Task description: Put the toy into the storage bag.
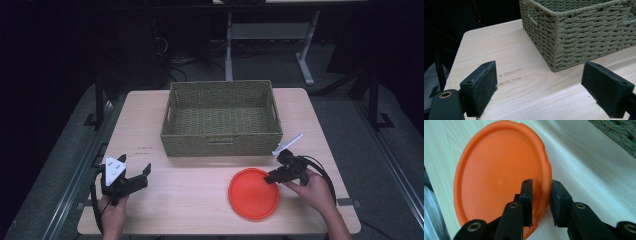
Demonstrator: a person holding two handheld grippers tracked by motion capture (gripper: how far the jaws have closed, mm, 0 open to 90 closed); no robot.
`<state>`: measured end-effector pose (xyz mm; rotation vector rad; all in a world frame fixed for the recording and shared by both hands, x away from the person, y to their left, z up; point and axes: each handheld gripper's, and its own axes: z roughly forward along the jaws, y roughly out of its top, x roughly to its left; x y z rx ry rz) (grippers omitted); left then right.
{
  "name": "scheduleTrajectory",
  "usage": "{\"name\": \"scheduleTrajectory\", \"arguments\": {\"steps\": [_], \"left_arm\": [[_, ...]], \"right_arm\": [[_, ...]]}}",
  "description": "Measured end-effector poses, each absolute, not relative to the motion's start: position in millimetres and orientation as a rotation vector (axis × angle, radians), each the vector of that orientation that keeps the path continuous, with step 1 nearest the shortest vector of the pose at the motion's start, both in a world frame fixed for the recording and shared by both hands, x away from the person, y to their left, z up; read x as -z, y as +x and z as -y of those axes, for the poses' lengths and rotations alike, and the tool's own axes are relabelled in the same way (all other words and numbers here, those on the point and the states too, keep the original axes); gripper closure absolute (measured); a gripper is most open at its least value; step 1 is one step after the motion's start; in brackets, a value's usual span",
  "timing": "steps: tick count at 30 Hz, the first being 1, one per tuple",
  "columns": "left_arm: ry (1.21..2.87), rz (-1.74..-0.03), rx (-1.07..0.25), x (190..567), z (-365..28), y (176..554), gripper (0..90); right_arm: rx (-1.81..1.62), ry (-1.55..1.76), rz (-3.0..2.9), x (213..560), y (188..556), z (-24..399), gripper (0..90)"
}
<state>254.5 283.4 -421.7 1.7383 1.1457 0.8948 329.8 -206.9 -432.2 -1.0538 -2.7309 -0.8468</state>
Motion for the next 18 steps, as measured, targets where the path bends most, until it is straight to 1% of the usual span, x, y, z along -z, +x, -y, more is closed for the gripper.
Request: {"name": "scheduleTrajectory", "arguments": {"steps": [9,18], "left_arm": [[1.74,-1.148,-0.896,422,-284,254,12.8],[1.738,-1.148,-0.896,422,-283,254,12.8]], "right_arm": [[0.884,-1.051,2.729,415,326,202,80.4],[0.897,-1.039,2.746,403,322,197,81.6]]}}
